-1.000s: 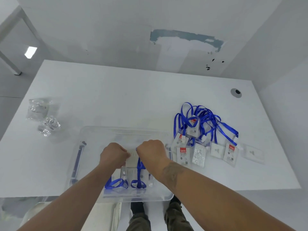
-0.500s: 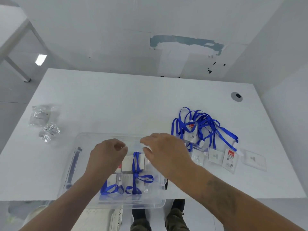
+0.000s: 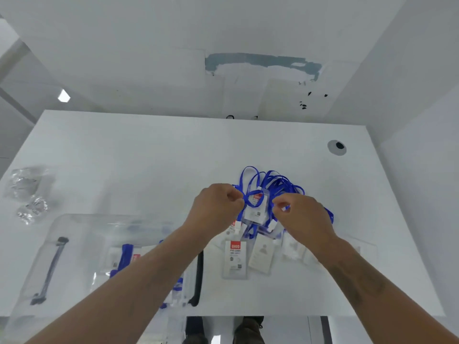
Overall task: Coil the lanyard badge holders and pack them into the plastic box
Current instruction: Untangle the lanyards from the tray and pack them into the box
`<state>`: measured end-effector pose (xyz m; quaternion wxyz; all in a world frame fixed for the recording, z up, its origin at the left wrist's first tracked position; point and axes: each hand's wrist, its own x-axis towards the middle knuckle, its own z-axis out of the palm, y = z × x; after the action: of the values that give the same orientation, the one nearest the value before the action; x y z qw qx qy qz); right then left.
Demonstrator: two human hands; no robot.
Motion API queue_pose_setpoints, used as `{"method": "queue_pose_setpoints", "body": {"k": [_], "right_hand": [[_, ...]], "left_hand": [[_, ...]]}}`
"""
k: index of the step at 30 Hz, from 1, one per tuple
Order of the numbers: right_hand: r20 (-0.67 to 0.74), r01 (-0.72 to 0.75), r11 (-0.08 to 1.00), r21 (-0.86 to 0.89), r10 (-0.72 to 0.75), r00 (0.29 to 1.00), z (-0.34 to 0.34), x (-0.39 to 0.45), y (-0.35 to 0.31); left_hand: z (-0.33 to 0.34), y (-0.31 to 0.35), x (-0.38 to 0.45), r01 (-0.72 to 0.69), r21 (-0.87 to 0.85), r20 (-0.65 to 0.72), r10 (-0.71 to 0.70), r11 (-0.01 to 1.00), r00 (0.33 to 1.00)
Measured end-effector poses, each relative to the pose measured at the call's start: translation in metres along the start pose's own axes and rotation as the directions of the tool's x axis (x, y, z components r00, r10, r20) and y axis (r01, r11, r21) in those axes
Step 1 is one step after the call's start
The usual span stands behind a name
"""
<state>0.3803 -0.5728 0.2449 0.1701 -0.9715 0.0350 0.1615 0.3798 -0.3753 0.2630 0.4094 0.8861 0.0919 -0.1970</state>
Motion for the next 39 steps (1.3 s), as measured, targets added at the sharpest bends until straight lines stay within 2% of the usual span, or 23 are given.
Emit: {"method": "queue_pose_setpoints", "body": {"k": [7,11,15,20,23,26,27,29,31,33,36,39], "right_hand": [[0.217,0.095,0.991,-0.091,-0.073,0.974,0.038,0.047,0.024],[0.153,0.105,0.991,-0.088,-0.091,0.984,0.052,0.076,0.031],[0.082,0.126,0.992,0.007,-0.126,0.989,0.063,0.103,0.04],[0.123,0.175,0.985,0.006,-0.174,0.977,0.071,0.123,0.042],[0.149,0.106,0.983,0.148,-0.128,0.981,0.062,0.127,0.039],[0.212,-0.003,0.951,0.309,-0.066,0.975,0.039,0.127,0.041],[0.251,-0.062,0.916,0.397,-0.043,0.967,0.03,0.125,0.042],[0.353,-0.243,0.76,0.603,0.02,0.935,0.013,0.116,0.044],[0.448,-0.398,0.567,0.721,0.056,0.892,0.0,0.101,0.047],[0.507,-0.495,0.381,0.781,0.076,0.859,-0.009,0.086,0.05],[0.544,-0.549,0.131,0.826,0.073,0.836,-0.014,0.064,0.05],[0.525,-0.523,-0.037,0.851,0.048,0.85,-0.018,0.046,0.046]], "left_hand": [[0.072,-0.01,0.063,0.132,0.301,0.116,-0.174,0.944,0.978],[0.094,-0.015,0.083,0.135,0.393,0.141,-0.205,0.91,0.968],[0.101,-0.018,0.09,0.136,0.361,0.094,-0.182,0.922,0.979],[0.108,-0.022,0.097,0.183,0.285,0.022,-0.197,0.941,0.98],[0.104,-0.02,0.097,0.214,0.224,0.016,-0.223,0.951,0.975],[0.094,-0.016,0.099,0.255,0.051,0.016,-0.256,0.966,0.966],[0.089,-0.014,0.099,0.271,-0.031,0.025,-0.27,0.962,0.963],[0.074,-0.005,0.098,0.33,-0.242,0.094,-0.317,0.912,0.944],[0.06,0.006,0.09,0.416,-0.428,0.225,-0.351,0.803,0.909],[0.046,0.013,0.079,0.475,-0.543,0.333,-0.341,0.692,0.879],[0.034,0.018,0.065,0.513,-0.613,0.442,-0.276,0.601,0.853],[0.028,0.023,0.054,0.521,-0.675,0.478,-0.229,0.523,0.848]]}}
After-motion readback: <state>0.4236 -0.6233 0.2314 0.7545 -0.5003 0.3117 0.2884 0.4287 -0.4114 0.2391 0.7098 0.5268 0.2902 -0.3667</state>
